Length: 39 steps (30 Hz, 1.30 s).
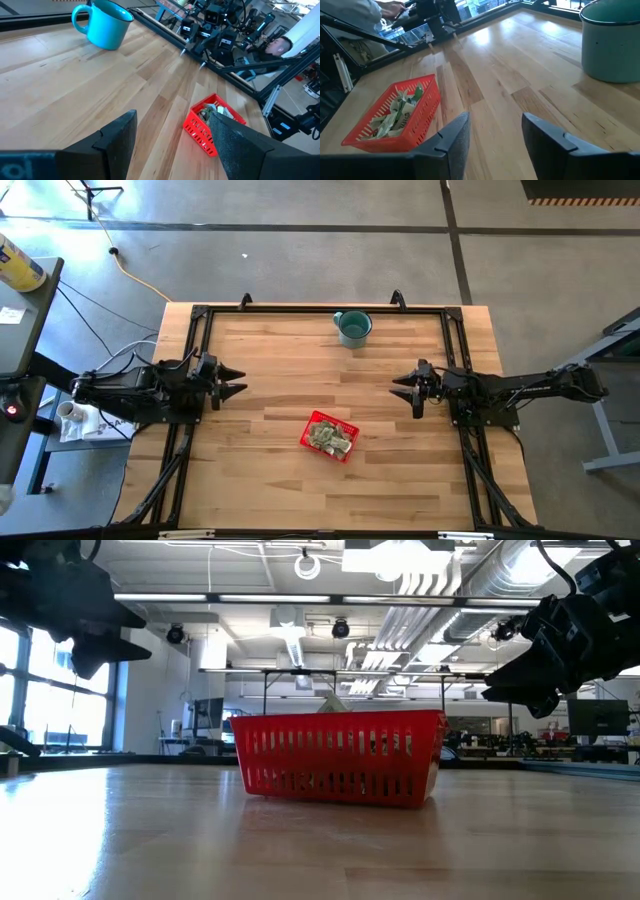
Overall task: Pick and place Stevia / Truvia into bins
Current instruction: Return to Home Position
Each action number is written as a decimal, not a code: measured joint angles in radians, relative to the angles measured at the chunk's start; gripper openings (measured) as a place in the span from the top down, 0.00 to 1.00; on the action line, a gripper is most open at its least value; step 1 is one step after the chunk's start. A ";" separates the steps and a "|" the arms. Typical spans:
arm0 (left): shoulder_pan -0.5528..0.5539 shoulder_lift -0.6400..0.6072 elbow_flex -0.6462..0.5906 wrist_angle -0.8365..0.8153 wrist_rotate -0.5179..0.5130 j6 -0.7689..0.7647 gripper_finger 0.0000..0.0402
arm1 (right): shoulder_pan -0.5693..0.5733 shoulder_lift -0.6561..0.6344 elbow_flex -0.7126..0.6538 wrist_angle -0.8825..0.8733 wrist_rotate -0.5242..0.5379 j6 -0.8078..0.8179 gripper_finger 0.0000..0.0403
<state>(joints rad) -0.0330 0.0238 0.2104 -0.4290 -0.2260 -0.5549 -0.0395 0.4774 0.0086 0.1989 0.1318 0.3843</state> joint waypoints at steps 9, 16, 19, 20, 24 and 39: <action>0.000 0.000 0.000 0.000 0.000 0.000 0.30 | 0.000 0.000 0.000 0.000 0.000 0.000 0.58; 0.000 0.000 0.000 0.000 0.000 0.000 0.30 | 0.000 0.000 0.000 0.000 0.000 0.000 0.57; 0.000 0.000 0.000 0.000 0.000 0.000 0.30 | 0.000 0.000 0.000 0.000 0.000 0.000 0.58; 0.000 0.000 0.000 0.000 0.000 0.000 0.30 | 0.000 0.000 0.000 0.000 0.000 0.000 0.58; 0.000 0.000 0.000 0.000 0.000 0.000 0.30 | 0.000 0.000 0.000 0.000 0.000 0.000 0.58; 0.000 0.000 0.000 0.000 0.000 0.000 0.30 | 0.000 0.000 0.000 0.000 0.000 0.000 0.58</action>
<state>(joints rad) -0.0330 0.0238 0.2103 -0.4290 -0.2257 -0.5551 -0.0396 0.4774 0.0086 0.1990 0.1318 0.3843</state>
